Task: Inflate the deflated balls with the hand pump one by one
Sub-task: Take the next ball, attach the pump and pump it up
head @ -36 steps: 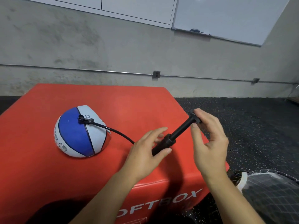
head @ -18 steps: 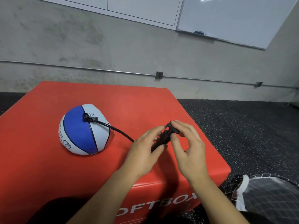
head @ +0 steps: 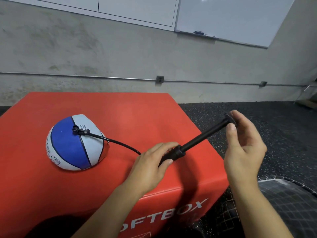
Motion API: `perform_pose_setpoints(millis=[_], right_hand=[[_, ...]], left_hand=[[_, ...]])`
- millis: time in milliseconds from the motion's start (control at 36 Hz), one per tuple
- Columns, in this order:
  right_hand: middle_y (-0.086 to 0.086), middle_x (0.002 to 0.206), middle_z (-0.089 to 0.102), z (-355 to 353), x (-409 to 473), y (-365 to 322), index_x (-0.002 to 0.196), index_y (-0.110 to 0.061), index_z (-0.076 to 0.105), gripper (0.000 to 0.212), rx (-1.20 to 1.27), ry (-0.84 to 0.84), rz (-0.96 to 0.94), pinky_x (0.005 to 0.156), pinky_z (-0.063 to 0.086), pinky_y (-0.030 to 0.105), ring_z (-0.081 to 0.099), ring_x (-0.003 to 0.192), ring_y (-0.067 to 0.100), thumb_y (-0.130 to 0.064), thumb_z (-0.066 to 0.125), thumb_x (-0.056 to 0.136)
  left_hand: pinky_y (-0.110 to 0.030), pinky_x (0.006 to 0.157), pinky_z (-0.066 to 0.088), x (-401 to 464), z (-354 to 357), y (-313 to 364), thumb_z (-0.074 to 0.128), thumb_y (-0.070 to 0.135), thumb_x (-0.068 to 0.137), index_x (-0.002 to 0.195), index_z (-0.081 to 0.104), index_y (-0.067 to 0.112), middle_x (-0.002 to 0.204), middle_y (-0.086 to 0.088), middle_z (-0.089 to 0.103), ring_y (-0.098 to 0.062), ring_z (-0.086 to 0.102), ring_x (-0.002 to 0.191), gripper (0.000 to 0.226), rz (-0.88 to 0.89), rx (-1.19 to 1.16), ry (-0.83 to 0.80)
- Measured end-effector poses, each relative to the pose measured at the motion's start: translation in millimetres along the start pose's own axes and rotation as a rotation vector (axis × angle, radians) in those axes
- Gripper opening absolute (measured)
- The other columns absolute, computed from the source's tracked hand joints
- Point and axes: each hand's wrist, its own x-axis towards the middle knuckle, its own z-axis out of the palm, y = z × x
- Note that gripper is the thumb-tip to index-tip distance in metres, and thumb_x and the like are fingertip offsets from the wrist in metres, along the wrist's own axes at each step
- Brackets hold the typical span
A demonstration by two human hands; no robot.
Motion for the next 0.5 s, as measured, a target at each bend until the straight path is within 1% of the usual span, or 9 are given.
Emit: perform_pose_setpoints(millis=[56, 139, 222, 306, 361, 444, 472, 500], right_hand=[[0.002, 0.132, 0.07, -2, 0, -1, 0.135, -0.016, 0.067, 0.03, -0.017, -0.001, -0.03, 0.109, 0.05, 0.051, 0.065, 0.126, 0.019, -0.009, 0.059, 0.106], [0.002, 0.133, 0.068, 1, -1, -2, 0.133, -0.018, 0.068, 0.029, -0.059, -0.016, -0.083, 0.109, 0.049, 0.053, 0.063, 0.127, 0.021, -0.009, 0.057, 0.107], [0.0, 0.134, 0.066, 5, -3, 0, 0.134, -0.019, 0.066, 0.032, -0.086, -0.045, -0.126, 0.109, 0.049, 0.053, 0.062, 0.128, 0.021, -0.009, 0.057, 0.106], [-0.002, 0.134, 0.065, 10, -8, -1, 0.134, -0.02, 0.067, 0.036, -0.098, -0.098, -0.14, 0.109, 0.048, 0.053, 0.062, 0.128, 0.021, -0.005, 0.061, 0.103], [0.0, 0.133, 0.066, 15, -13, -3, 0.133, -0.019, 0.068, 0.036, -0.101, -0.134, -0.156, 0.107, 0.05, 0.048, 0.062, 0.126, 0.021, -0.001, 0.062, 0.102], [0.002, 0.132, 0.066, 25, -22, -7, 0.131, -0.018, 0.068, 0.035, -0.112, -0.189, -0.205, 0.103, 0.049, 0.029, 0.062, 0.126, 0.017, -0.002, 0.062, 0.101], [0.002, 0.133, 0.066, 29, -26, -8, 0.131, -0.017, 0.069, 0.035, -0.117, -0.211, -0.215, 0.103, 0.049, 0.028, 0.062, 0.126, 0.016, -0.002, 0.062, 0.1], [0.001, 0.134, 0.066, 33, -29, -7, 0.13, -0.016, 0.07, 0.034, -0.117, -0.231, -0.217, 0.102, 0.05, 0.031, 0.062, 0.127, 0.016, -0.003, 0.062, 0.099]], left_hand=[[-0.042, 0.097, 0.055, 1, 1, 1, 0.066, 0.021, 0.098, 0.143, 0.046, 0.05, 0.131, 0.027, 0.058, -0.002, 0.061, 0.119, 0.056, 0.002, -0.004, -0.004], [-0.042, 0.098, 0.055, 0, 1, -2, 0.067, 0.021, 0.098, 0.143, 0.048, 0.05, 0.127, 0.028, 0.058, -0.001, 0.06, 0.117, 0.057, -0.008, -0.033, 0.002], [-0.041, 0.096, 0.056, -2, -1, -7, 0.068, 0.029, 0.095, 0.144, 0.048, 0.05, 0.122, 0.025, 0.06, -0.001, 0.061, 0.115, 0.057, -0.028, -0.069, 0.026], [-0.038, 0.098, 0.055, -3, -2, -11, 0.07, 0.036, 0.092, 0.145, 0.049, 0.049, 0.12, 0.023, 0.063, -0.003, 0.063, 0.116, 0.059, -0.049, -0.115, 0.054], [-0.033, 0.099, 0.054, -3, -3, -12, 0.077, 0.035, 0.09, 0.145, 0.051, 0.047, 0.121, 0.024, 0.064, -0.002, 0.063, 0.117, 0.061, -0.062, -0.145, 0.074], [-0.025, 0.1, 0.052, -2, -4, -12, 0.082, 0.03, 0.089, 0.145, 0.055, 0.042, 0.123, 0.022, 0.065, -0.001, 0.063, 0.117, 0.064, -0.076, -0.198, 0.093], [-0.024, 0.1, 0.052, -2, -4, -12, 0.082, 0.029, 0.089, 0.145, 0.055, 0.041, 0.124, 0.021, 0.066, -0.001, 0.064, 0.117, 0.064, -0.075, -0.212, 0.094], [-0.024, 0.1, 0.052, -2, -5, -11, 0.082, 0.029, 0.088, 0.145, 0.055, 0.04, 0.124, 0.021, 0.066, -0.002, 0.064, 0.117, 0.064, -0.071, -0.222, 0.097]])
